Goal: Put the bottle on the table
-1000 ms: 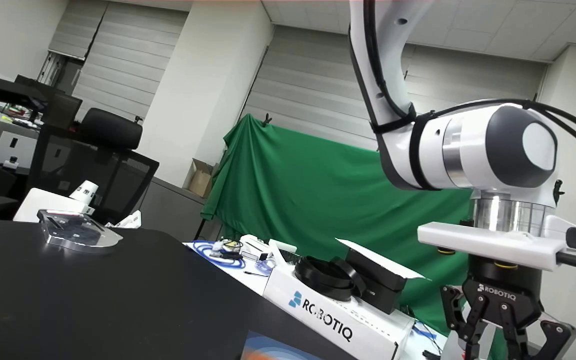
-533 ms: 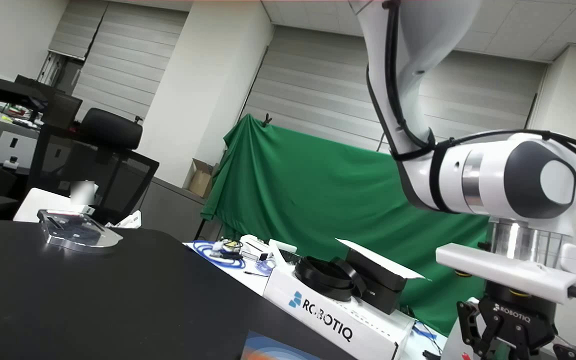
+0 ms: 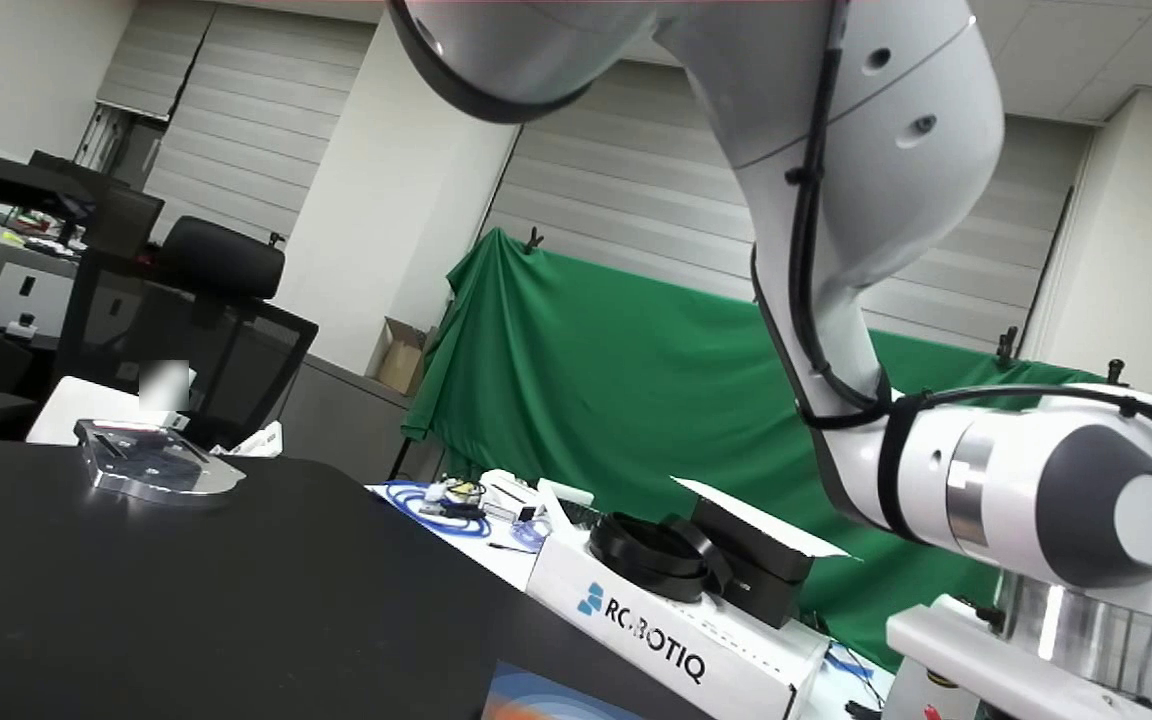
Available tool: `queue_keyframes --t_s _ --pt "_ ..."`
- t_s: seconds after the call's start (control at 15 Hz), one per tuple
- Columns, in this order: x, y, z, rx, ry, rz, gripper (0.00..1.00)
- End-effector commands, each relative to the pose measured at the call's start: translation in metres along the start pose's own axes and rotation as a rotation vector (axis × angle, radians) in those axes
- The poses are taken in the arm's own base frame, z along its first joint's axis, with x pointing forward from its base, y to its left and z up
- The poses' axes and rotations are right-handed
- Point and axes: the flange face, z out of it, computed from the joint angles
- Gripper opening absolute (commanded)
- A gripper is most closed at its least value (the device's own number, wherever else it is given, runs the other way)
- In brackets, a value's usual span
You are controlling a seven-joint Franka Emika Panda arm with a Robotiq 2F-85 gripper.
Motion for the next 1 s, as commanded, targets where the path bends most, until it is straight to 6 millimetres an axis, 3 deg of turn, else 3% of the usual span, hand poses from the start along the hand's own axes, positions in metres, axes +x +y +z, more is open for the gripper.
queue_keyframes --t_s 0.0,0.93 --pt "0.011 0.003 0.010 0.020 -0.016 0.035 0.19" --pt "0.017 0.005 0.026 0.016 -0.067 0.041 0.19"
